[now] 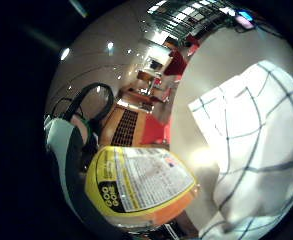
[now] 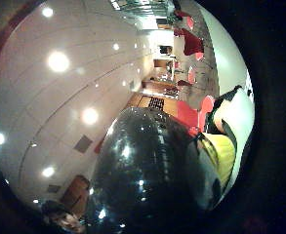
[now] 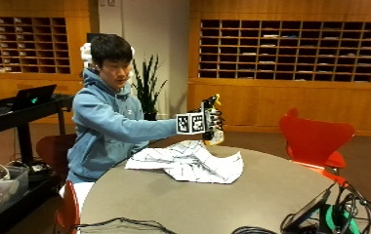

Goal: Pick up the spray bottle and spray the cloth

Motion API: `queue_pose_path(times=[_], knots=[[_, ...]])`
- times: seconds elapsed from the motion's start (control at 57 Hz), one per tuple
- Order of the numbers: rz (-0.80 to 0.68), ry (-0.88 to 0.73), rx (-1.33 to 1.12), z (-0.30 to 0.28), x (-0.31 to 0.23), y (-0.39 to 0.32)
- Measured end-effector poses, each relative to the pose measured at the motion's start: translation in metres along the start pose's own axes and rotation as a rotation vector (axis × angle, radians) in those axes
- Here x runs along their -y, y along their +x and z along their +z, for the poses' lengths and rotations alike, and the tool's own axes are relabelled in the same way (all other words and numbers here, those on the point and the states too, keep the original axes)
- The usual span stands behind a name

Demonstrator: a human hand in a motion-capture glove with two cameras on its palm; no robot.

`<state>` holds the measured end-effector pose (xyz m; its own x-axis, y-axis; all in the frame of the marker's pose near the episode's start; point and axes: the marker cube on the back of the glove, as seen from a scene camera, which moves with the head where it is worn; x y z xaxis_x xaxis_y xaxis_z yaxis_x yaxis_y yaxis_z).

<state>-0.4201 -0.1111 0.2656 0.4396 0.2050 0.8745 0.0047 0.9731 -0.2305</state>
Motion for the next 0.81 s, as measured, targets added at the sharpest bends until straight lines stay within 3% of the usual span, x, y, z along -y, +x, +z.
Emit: queue_pose_path(times=[0.579, 0.807], knots=[[0.012, -0.184, -0.161, 0.053, -0.01, 0.054], [0.012, -0.414, -0.234, 0.045, -0.036, 0.044]])
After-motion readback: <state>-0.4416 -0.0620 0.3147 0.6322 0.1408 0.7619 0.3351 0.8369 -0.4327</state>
